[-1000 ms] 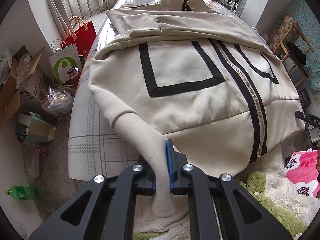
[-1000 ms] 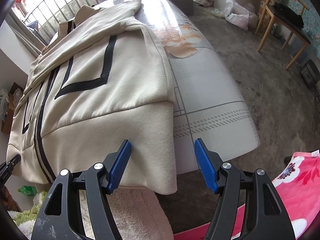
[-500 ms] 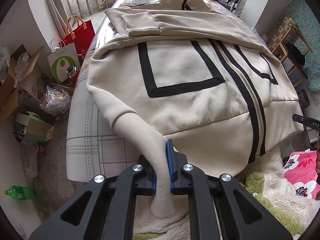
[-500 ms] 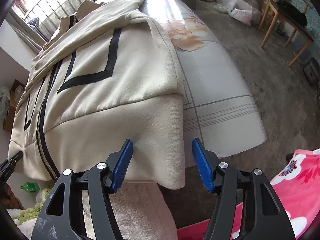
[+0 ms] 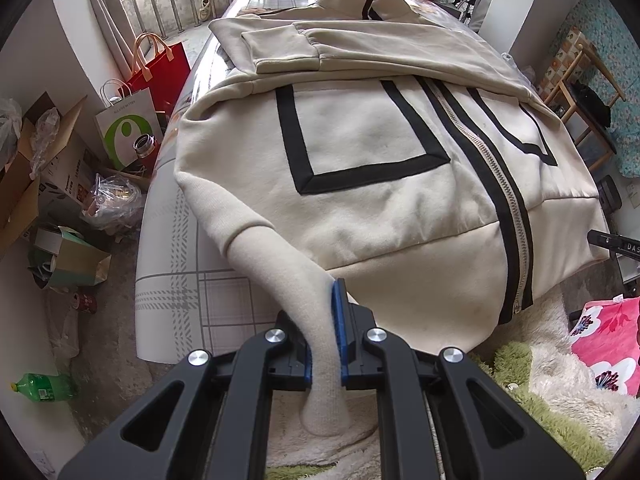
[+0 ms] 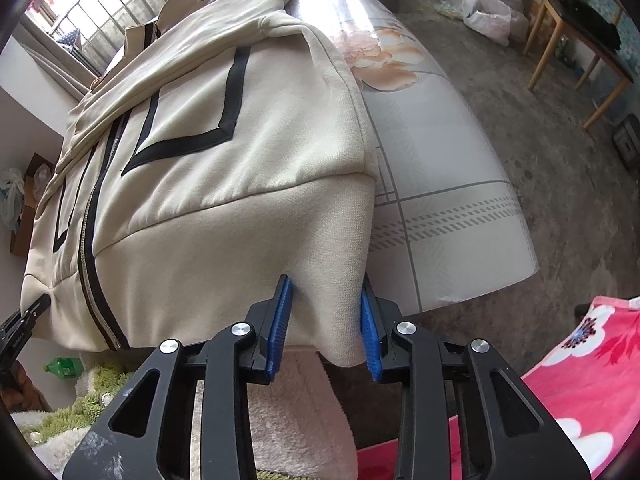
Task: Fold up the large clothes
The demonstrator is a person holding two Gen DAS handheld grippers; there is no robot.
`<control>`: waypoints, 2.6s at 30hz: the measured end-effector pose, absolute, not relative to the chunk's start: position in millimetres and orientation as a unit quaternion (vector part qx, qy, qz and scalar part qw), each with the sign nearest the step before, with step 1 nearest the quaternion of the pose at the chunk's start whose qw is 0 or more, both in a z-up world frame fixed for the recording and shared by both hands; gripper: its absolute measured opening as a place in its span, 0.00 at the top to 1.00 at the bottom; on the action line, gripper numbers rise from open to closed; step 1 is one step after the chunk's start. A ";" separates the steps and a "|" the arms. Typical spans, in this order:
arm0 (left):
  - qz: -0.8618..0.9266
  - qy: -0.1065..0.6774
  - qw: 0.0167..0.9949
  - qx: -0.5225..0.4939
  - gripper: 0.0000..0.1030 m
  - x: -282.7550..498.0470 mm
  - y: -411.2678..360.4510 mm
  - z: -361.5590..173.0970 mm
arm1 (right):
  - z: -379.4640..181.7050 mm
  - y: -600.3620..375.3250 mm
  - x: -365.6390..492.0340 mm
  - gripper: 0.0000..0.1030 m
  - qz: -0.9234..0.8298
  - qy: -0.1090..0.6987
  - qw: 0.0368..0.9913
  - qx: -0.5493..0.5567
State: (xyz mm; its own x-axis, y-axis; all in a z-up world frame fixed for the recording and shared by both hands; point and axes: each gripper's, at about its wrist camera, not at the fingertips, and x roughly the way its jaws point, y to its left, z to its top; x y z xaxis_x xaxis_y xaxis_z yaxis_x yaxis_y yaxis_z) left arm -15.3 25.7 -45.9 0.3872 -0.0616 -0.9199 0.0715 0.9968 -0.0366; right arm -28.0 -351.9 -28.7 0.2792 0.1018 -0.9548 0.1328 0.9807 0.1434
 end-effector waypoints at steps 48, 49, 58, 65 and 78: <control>-0.093 0.474 0.820 -0.307 0.94 58.0 116.4 -15.7 | 27.3 -380.5 80.0 0.97 0.130 0.443 0.832 0.307; -0.092 0.475 0.817 -0.313 0.94 61.3 118.5 -18.5 | 22.9 -380.4 86.1 0.97 0.131 0.444 0.830 0.310; -0.098 0.488 0.789 -0.361 0.88 77.1 136.2 -35.4 | -0.4 -378.5 120.4 0.97 0.143 0.452 0.820 0.321; -0.066 0.448 0.805 -0.384 0.64 56.4 162.7 -25.3 | 2.1 -387.7 110.0 0.52 0.132 0.440 0.825 0.328; -0.001 0.489 0.847 -0.209 0.51 45.7 131.1 -34.6 | 0.7 -387.1 66.5 0.37 0.079 0.479 0.847 0.216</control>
State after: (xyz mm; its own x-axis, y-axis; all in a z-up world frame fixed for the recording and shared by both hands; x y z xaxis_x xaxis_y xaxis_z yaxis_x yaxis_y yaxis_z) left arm 45.7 131.1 -34.6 0.5214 -0.2073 -0.8278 -0.2024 0.9123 -0.3560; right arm 66.5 -387.1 0.7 0.5293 0.3401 -0.7773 0.0740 0.8941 0.4416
